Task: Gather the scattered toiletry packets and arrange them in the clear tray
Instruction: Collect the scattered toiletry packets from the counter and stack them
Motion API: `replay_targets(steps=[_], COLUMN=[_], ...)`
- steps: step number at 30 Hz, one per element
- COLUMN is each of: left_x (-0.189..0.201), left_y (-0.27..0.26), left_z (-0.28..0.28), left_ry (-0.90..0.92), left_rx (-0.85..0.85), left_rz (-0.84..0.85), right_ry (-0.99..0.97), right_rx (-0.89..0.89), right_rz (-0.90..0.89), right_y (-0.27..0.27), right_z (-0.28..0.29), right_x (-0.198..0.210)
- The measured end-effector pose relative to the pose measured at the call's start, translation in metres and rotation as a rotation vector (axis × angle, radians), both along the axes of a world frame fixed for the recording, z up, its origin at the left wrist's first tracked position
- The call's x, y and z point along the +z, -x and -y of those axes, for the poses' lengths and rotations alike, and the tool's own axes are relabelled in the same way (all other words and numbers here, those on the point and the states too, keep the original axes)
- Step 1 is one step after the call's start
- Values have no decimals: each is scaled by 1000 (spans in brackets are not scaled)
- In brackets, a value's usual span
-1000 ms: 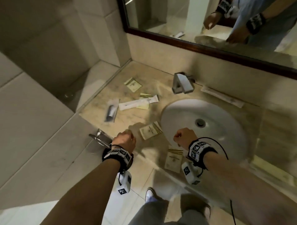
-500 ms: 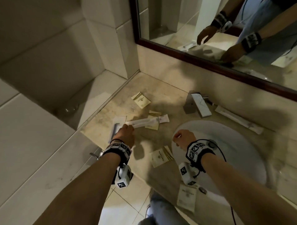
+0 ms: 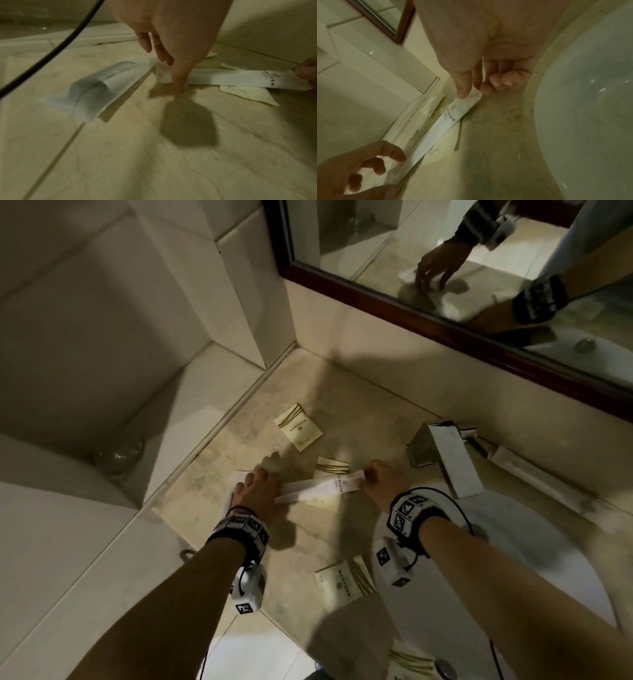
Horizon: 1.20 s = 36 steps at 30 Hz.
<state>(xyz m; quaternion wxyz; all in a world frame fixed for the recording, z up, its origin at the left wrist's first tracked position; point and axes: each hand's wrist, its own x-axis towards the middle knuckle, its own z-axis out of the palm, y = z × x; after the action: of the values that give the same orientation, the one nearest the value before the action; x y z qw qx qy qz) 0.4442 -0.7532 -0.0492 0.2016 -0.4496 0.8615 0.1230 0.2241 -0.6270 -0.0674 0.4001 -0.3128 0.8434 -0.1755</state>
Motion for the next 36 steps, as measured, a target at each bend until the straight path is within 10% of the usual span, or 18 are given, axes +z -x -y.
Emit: replay_targets(steps=[18, 36], left_x=[37, 47], left_y=[-5, 70], left_z=[-44, -283], left_ry=[-180, -562], left_rx=[-28, -12], left_rz=[2, -443], right_ry=[39, -45], right_rx=[-80, -576], right_rz=[-142, -238], right_y=[-17, -12], right_z=[-85, -398], right_x=[32, 63])
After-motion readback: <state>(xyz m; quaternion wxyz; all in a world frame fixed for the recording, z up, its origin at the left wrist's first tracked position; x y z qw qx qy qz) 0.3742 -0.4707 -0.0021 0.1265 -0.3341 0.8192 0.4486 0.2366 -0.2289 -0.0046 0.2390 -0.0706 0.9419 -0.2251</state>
